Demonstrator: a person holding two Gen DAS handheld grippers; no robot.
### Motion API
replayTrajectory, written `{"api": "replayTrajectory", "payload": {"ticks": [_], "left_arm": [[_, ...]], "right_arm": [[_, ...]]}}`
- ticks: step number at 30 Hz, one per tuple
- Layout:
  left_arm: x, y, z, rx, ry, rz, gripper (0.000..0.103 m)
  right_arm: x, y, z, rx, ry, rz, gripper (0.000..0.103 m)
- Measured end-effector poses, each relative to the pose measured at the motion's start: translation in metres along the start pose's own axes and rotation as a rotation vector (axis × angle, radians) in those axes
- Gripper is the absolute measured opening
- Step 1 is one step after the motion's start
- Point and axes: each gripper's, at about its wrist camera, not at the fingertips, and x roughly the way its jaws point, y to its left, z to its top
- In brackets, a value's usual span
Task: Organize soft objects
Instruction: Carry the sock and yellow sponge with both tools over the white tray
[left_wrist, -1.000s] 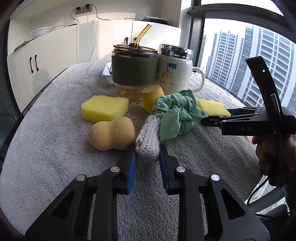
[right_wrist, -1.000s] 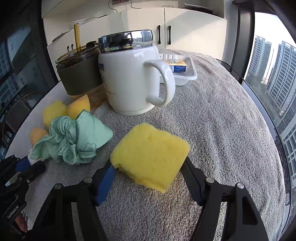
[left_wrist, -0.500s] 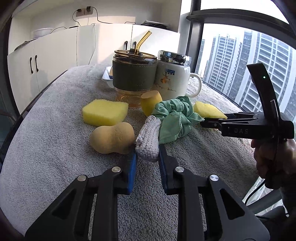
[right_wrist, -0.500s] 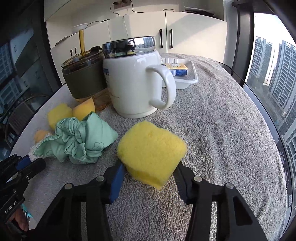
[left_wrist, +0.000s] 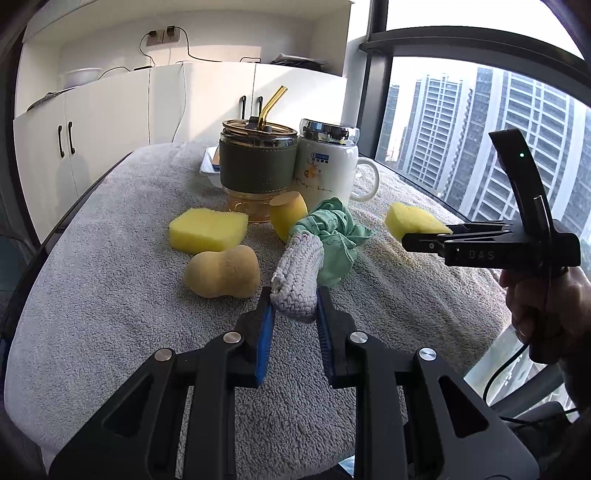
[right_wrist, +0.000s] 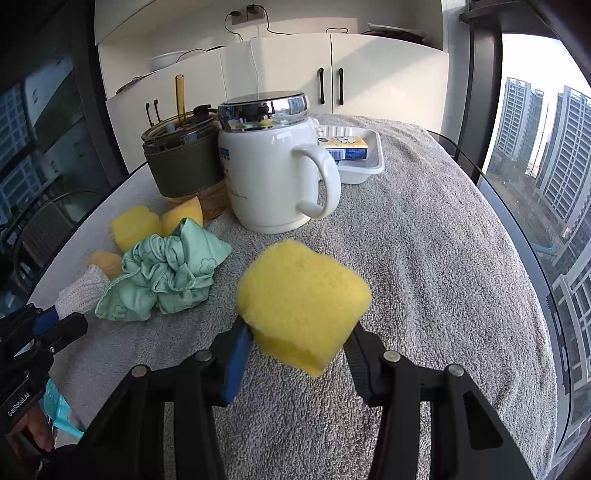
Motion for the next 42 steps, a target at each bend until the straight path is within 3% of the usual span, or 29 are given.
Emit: {"api": "replayTrajectory", "payload": {"ticks": [14,21,33,42], "left_arm": [[-0.026,0.011,0.024,-0.017,-0.054,0.023,0.020],[-0.031,0.030,0.050,-0.017,-0.086,0.041,0.020],[-0.021,0.076,0.126,0.035,-0.132,0.073,0.020],[0.010,0.085,0.193,0.171,-0.155,0.071,0.020]], "right_arm": [[-0.025,-0.006,0.001,-0.020,-0.016,-0.009,0.050],[-0.033,-0.014,0.017,-0.040,-0.033,-0.019,0.050],[-0.052,-0.051,0.087,-0.121,-0.111,-0.103,0.050],[-0.047,-0.068,0.155,-0.223,-0.158,-0.146,0.050]]}}
